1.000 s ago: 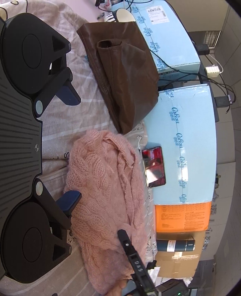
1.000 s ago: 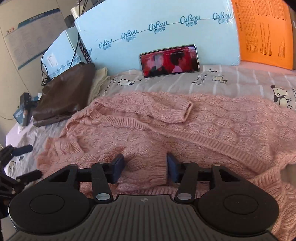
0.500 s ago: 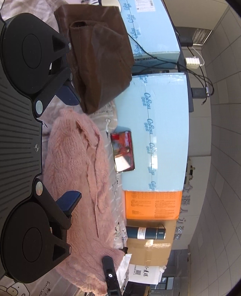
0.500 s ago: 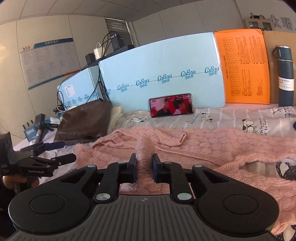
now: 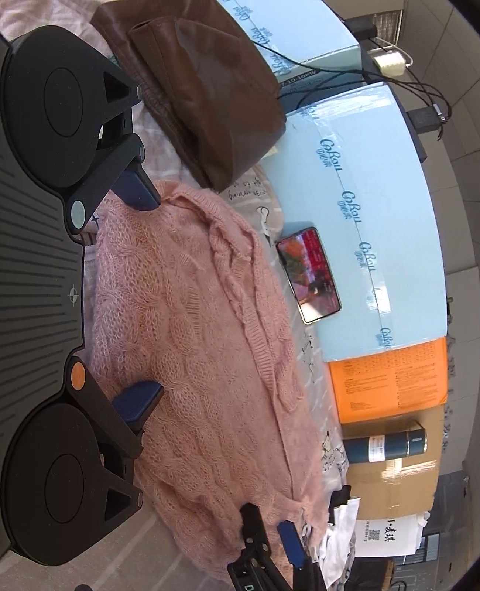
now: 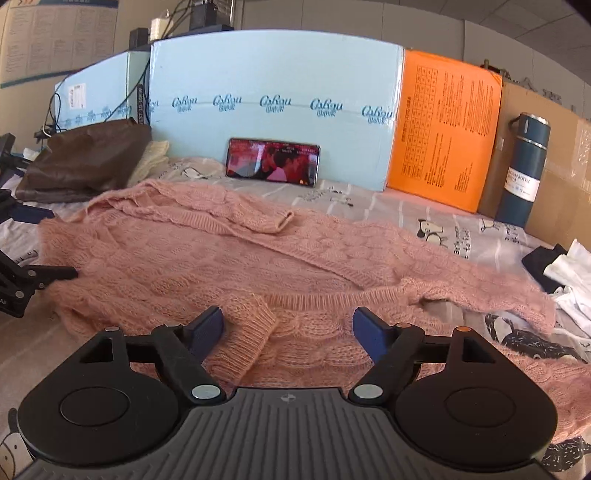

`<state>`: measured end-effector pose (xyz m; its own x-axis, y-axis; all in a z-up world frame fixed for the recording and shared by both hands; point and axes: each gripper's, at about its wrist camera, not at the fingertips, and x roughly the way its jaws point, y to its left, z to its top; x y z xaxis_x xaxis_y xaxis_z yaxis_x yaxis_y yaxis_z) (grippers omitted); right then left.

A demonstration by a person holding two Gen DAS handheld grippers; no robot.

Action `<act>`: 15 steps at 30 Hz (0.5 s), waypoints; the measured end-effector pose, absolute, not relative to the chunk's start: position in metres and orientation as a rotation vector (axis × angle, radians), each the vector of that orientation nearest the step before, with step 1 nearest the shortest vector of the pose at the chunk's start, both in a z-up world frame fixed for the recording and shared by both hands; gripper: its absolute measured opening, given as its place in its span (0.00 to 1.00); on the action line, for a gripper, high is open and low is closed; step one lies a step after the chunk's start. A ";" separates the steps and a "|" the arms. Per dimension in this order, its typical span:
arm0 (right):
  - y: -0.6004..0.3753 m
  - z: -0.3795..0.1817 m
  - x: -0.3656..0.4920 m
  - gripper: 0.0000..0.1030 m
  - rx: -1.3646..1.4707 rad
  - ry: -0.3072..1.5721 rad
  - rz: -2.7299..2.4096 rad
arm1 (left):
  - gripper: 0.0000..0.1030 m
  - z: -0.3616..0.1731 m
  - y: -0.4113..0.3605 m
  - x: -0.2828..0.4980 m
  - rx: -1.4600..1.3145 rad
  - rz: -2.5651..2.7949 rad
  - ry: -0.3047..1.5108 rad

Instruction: Fold clothes

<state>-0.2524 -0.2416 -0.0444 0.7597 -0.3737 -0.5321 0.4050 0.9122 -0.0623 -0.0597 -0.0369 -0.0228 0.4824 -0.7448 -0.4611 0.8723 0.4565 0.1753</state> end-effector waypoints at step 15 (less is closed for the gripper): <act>-0.262 -0.029 -0.318 0.98 -0.040 0.451 -0.335 | 1.00 -0.016 -0.012 -0.097 0.599 -1.198 0.062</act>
